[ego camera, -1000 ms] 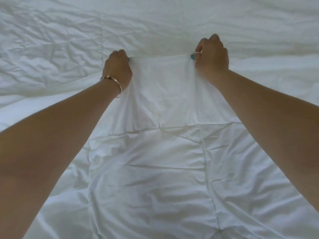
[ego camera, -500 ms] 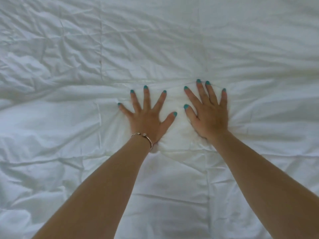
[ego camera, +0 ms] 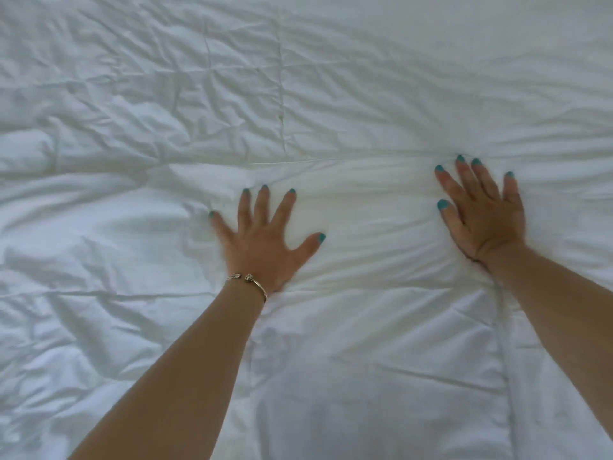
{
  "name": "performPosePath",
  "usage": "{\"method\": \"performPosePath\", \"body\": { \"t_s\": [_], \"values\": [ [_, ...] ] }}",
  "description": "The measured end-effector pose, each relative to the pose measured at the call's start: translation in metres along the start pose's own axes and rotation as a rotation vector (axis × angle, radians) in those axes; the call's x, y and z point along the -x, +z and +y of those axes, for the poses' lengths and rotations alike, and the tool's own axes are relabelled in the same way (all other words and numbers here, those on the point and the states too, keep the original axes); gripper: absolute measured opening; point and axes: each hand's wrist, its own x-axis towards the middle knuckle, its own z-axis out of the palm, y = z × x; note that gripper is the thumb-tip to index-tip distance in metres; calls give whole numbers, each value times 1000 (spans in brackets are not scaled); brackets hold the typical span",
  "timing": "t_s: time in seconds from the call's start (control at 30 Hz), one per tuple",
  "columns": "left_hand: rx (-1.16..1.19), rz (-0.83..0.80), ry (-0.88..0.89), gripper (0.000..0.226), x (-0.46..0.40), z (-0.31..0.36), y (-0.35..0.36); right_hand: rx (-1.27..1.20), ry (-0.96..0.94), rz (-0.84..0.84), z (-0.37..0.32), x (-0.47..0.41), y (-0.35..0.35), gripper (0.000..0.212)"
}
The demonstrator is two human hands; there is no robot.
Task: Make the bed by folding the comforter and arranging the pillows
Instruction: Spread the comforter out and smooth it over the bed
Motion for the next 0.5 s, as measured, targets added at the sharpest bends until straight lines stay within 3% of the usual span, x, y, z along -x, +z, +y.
{"method": "performPosePath", "body": {
  "t_s": [0.13, 0.3, 0.37, 0.5],
  "values": [
    [23, 34, 105, 80, 15, -58, 2, 99, 233, -114, -31, 19, -31, 54],
    [25, 45, 39, 80, 57, -156, 2, -362, 702, -153, -169, 78, -54, 60],
    [20, 11, -19, 81, 74, -214, 5, -410, 677, -127, -249, 99, -51, 62],
    [23, -29, -174, 83, 97, -342, 16, -346, 389, -64, -407, 99, -47, 59]
  ]
}}
